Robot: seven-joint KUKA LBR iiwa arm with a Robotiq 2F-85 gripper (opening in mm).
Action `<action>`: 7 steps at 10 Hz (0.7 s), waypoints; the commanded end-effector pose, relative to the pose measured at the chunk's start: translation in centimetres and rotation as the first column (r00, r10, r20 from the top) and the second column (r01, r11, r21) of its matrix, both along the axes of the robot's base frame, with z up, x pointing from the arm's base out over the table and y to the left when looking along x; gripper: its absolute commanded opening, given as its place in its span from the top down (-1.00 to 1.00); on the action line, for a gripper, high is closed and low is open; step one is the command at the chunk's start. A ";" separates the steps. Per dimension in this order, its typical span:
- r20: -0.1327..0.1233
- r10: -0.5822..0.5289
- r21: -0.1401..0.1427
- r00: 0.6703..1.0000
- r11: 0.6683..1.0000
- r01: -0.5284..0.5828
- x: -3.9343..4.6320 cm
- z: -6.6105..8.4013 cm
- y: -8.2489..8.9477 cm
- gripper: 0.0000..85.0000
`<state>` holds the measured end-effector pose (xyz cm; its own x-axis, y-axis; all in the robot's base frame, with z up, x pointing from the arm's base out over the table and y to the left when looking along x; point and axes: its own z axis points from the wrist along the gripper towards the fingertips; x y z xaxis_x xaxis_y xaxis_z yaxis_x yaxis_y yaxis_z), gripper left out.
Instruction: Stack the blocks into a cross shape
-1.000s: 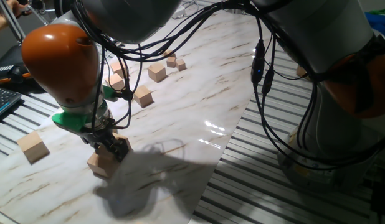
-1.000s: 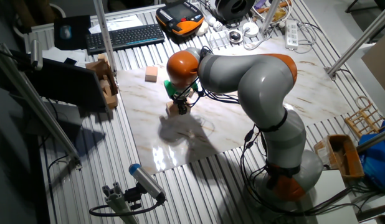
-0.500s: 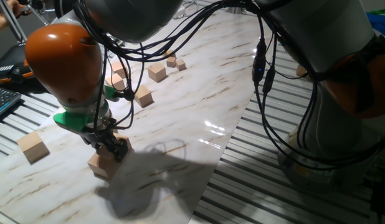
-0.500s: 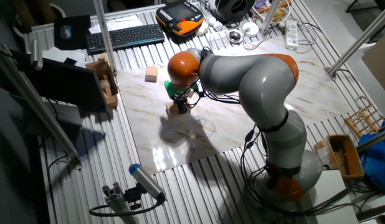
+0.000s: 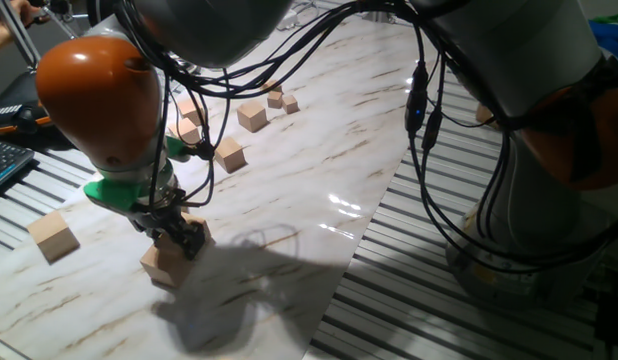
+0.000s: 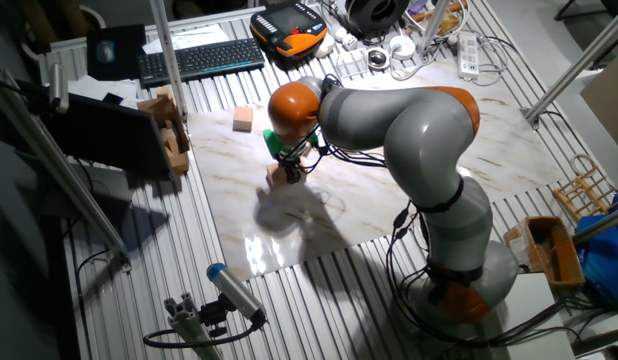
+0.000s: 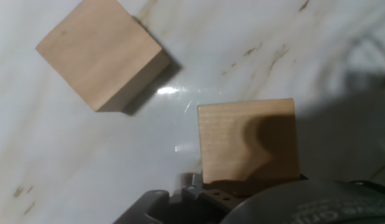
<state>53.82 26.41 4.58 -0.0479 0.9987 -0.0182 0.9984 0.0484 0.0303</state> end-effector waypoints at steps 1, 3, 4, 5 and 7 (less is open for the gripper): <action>-0.002 0.002 -0.003 1.000 1.000 -0.002 -0.03 0.3 -0.1 1.00; -0.020 -0.011 0.009 1.000 1.000 0.011 -0.04 2.9 -0.3 1.00; -0.026 -0.023 0.018 0.999 1.000 0.023 0.00 4.6 -0.3 1.00; -0.027 -0.031 0.006 0.999 1.000 0.031 0.19 5.9 -0.3 1.00; -0.022 -0.026 -0.004 0.999 1.000 0.026 0.75 8.3 -1.0 1.00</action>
